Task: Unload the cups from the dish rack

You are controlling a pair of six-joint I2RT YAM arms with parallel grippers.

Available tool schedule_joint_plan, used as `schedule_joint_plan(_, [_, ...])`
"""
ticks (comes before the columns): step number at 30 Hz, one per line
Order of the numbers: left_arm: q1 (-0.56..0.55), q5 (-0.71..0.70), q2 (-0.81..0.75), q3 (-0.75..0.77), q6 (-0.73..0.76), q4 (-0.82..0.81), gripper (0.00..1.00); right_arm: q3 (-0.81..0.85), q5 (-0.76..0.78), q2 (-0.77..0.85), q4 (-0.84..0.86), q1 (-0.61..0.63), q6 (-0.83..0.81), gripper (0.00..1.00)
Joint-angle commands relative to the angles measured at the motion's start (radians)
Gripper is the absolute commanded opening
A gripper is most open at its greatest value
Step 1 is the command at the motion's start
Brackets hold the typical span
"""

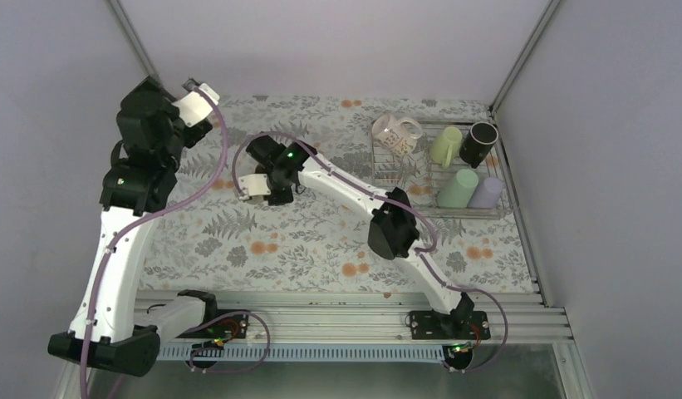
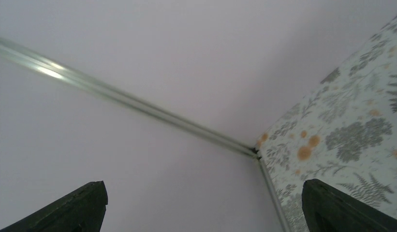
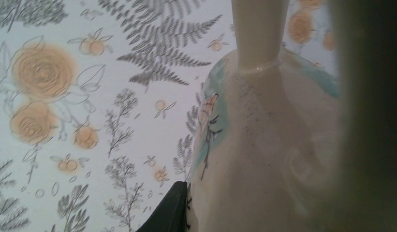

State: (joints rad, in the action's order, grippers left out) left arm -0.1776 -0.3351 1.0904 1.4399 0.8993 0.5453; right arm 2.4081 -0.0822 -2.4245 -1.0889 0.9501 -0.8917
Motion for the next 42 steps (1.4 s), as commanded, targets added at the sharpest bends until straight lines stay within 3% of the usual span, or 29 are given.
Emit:
schedule_joint_plan(1, [0.071, 0.044, -0.045, -0.003, 0.041, 0.009, 1.00, 0.049, 0.083, 0.056, -0.015, 0.012, -0.107, 0.03])
schedule_joint_plan(9, [0.124, 0.125, -0.061, -0.029, 0.032, 0.018, 1.00, 0.007, 0.124, 0.090, -0.193, 0.015, -0.138, 0.03])
schedule_joint_plan(16, [0.131, 0.165, -0.061, -0.047, 0.008, 0.015, 1.00, -0.179, 0.137, 0.185, -0.197, 0.016, -0.143, 0.03])
schedule_joint_plan(27, [0.131, 0.181, -0.074, -0.062, 0.001, 0.025, 1.00, -0.181, 0.181, 0.158, -0.196, 0.017, -0.119, 0.04])
schedule_joint_plan(30, [0.132, 0.185, -0.078, -0.067, 0.001, 0.031, 1.00, -0.162, 0.187, 0.146, -0.197, 0.017, -0.114, 0.13])
schedule_joint_plan(32, [0.132, 0.187, -0.080, -0.073, 0.000, 0.032, 1.00, -0.137, 0.187, 0.137, -0.195, 0.017, -0.107, 0.34])
schedule_joint_plan(37, [0.131, 0.192, -0.082, -0.088, -0.004, 0.027, 1.00, -0.104, 0.169, 0.157, -0.154, 0.017, -0.085, 0.53])
schedule_joint_plan(42, [0.131, 0.202, -0.085, -0.095, -0.012, 0.026, 1.00, -0.117, 0.193, 0.205, -0.110, 0.013, -0.065, 0.61])
